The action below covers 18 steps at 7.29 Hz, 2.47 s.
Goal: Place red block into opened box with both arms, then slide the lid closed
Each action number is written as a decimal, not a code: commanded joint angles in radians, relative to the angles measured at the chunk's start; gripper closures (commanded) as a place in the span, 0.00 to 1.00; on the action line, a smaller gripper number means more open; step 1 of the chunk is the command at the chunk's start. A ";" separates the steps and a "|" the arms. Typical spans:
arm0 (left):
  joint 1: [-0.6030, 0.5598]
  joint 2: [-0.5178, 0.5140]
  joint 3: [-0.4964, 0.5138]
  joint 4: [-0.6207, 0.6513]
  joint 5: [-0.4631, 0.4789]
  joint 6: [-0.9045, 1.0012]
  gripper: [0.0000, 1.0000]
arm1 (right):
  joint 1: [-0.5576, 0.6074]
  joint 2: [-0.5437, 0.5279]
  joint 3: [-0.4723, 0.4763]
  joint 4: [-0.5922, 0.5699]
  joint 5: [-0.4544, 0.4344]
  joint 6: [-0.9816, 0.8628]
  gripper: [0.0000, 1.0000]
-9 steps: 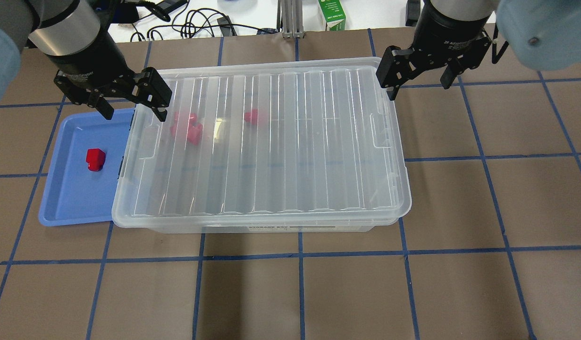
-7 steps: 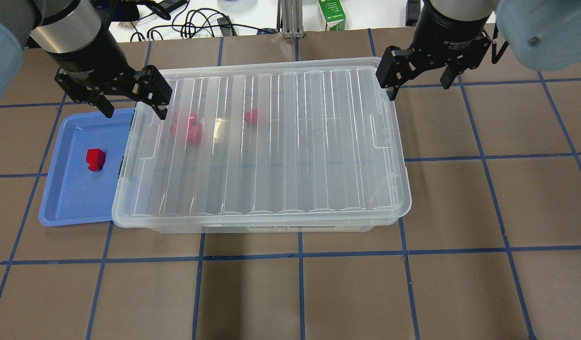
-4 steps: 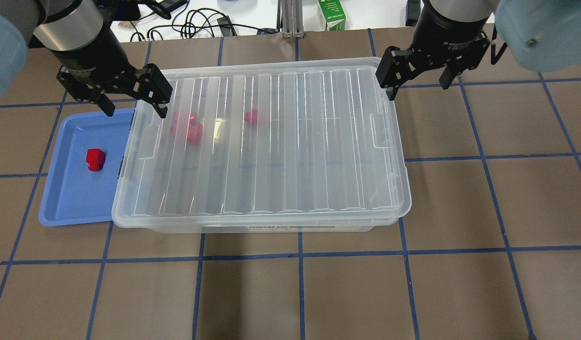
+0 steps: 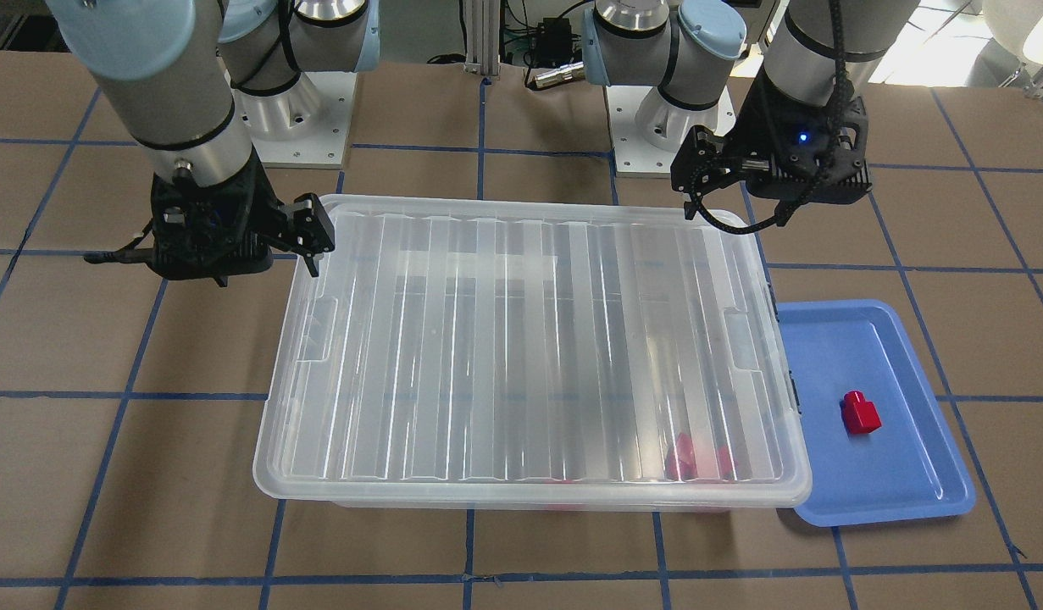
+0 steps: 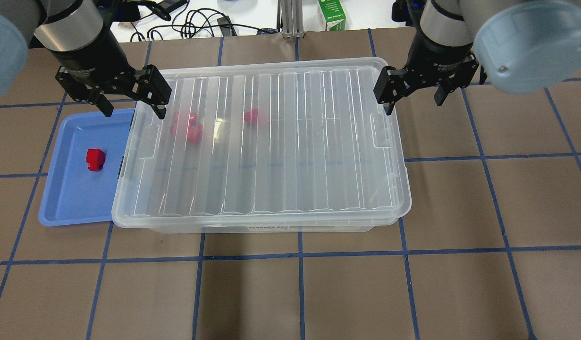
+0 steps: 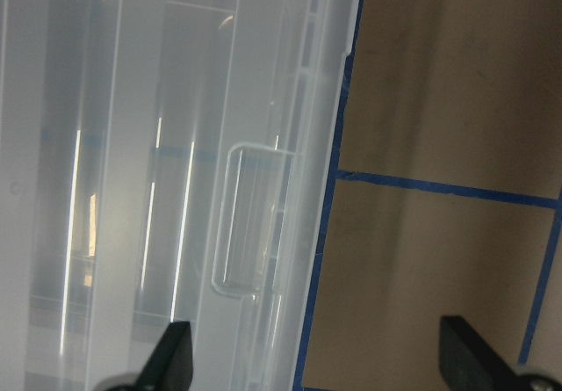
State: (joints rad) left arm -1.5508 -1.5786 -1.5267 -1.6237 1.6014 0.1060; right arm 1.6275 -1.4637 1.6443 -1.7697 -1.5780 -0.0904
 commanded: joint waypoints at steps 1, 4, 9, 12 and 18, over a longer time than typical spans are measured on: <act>-0.002 0.000 0.002 -0.001 0.002 0.000 0.00 | -0.003 0.060 0.104 -0.145 -0.002 0.000 0.00; 0.000 0.002 0.005 -0.005 0.000 0.000 0.00 | -0.017 0.065 0.117 -0.145 -0.060 -0.006 0.00; 0.014 0.031 0.003 -0.019 0.021 0.003 0.00 | -0.180 0.063 0.115 -0.139 -0.139 -0.014 0.00; 0.236 -0.013 -0.013 -0.015 -0.010 0.128 0.00 | -0.241 0.054 0.109 -0.123 -0.140 -0.044 0.00; 0.529 -0.314 -0.122 0.286 -0.089 0.443 0.00 | -0.310 0.045 0.100 -0.122 -0.174 -0.147 0.00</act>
State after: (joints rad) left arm -1.0473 -1.8303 -1.6287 -1.4034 1.5119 0.5207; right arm 1.3258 -1.4186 1.7450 -1.8914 -1.7505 -0.2303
